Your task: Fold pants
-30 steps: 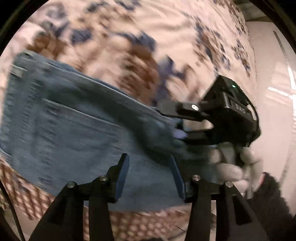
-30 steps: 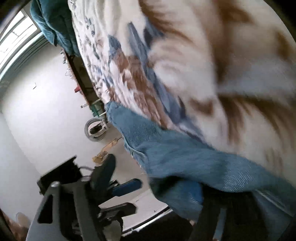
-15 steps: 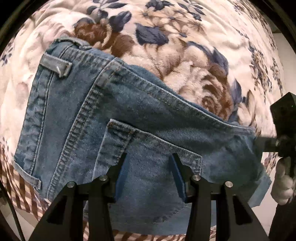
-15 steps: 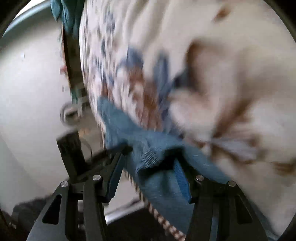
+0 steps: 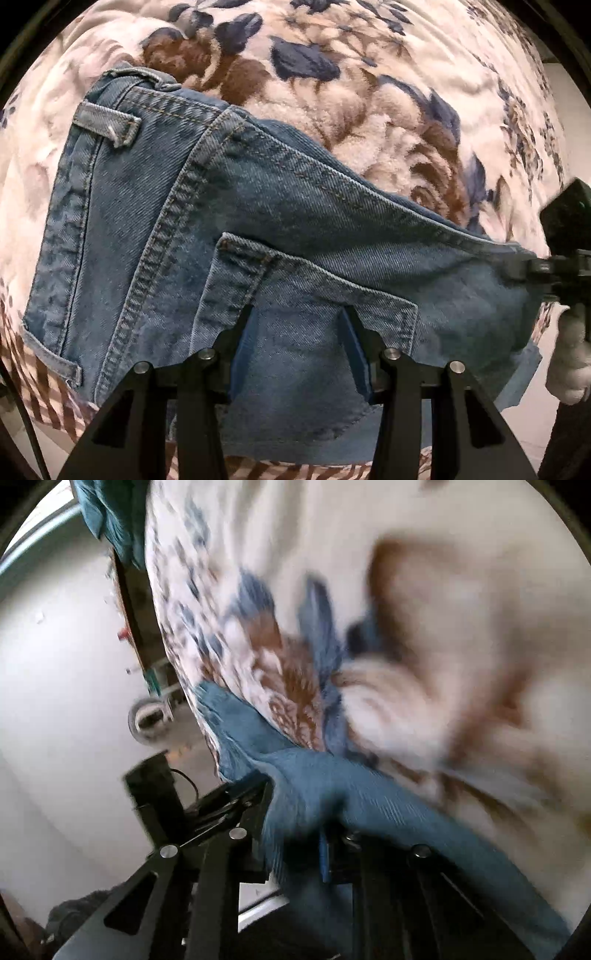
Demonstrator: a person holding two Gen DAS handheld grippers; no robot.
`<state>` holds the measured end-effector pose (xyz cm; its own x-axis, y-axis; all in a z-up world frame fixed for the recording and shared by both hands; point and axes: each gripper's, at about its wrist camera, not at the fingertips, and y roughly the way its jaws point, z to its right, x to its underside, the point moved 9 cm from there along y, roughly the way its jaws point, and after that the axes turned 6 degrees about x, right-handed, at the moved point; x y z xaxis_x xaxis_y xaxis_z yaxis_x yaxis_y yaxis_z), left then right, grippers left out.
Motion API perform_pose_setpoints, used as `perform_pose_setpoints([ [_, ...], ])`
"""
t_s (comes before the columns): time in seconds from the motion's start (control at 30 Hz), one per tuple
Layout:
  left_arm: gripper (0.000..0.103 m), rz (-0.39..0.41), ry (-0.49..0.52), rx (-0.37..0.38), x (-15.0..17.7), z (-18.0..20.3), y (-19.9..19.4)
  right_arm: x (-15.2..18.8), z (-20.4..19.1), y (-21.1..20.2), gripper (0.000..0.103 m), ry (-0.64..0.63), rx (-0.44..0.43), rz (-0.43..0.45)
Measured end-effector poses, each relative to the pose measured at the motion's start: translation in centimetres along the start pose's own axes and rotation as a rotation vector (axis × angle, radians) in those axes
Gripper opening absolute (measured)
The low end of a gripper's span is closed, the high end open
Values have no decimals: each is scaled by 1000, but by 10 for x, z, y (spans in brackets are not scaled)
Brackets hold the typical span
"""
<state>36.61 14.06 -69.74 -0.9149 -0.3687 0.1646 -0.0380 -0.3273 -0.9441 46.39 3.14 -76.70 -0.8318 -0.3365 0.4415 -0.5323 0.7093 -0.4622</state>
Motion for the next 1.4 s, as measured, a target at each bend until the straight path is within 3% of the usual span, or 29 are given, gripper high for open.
perform_pose_setpoints([
  [0.07,43,-1,-4,2,2,-1,0,2,-2,-17,23,7,-36,36],
  [0.13,43,-2,2,-3,4,1,-2,3,2,-11,27,43,-76,12],
  [0.17,43,-3,6,-6,6,1,-2,3,4,-5,34,44,-65,-9],
  [0.23,43,-7,-1,-7,5,2,-1,-4,6,14,37,23,9,-41],
  [0.3,43,-13,-15,1,2,-1,0,-10,1,23,18,28,101,1],
  [0.37,43,-14,-24,13,2,-3,0,-21,-2,-2,14,38,119,70],
  [0.4,43,-19,-27,14,2,-4,0,-28,0,-21,1,34,118,133],
  [0.43,43,-24,-32,19,1,-6,0,-35,3,-54,1,61,109,244],
  [0.5,43,-30,-60,37,-1,-5,-8,-40,10,-93,4,53,134,322],
  [0.6,43,16,-66,85,-13,6,-31,-20,-6,-104,7,-54,165,246],
  [0.73,43,65,-23,132,-39,36,-43,15,-12,-68,16,-262,515,107],
  [0.77,43,67,-7,137,-44,45,-41,23,-7,-57,27,-294,610,68],
  [0.8,43,67,4,143,-46,50,-38,29,4,-51,31,-299,680,37],
  [0.87,43,68,23,149,-52,65,-33,40,30,-46,32,-291,754,-35],
  [0.93,43,62,42,148,-48,73,-28,49,45,-42,19,-297,761,-50],
  [0.97,43,57,45,145,-47,77,-25,52,47,-42,7,-286,769,-25],
  [1.07,43,44,55,131,-41,81,-16,47,42,-62,3,-207,771,133],
  [1.17,43,30,53,109,-37,77,-7,42,55,-84,3,-109,727,219],
  [1.27,43,25,40,103,-36,73,-2,37,70,-74,4,-67,710,189],
  [1.37,43,29,30,104,-38,72,-3,29,65,-83,13,-53,725,190],
  [1.4,43,27,31,106,-38,72,-4,24,55,-89,22,-69,720,218],
])
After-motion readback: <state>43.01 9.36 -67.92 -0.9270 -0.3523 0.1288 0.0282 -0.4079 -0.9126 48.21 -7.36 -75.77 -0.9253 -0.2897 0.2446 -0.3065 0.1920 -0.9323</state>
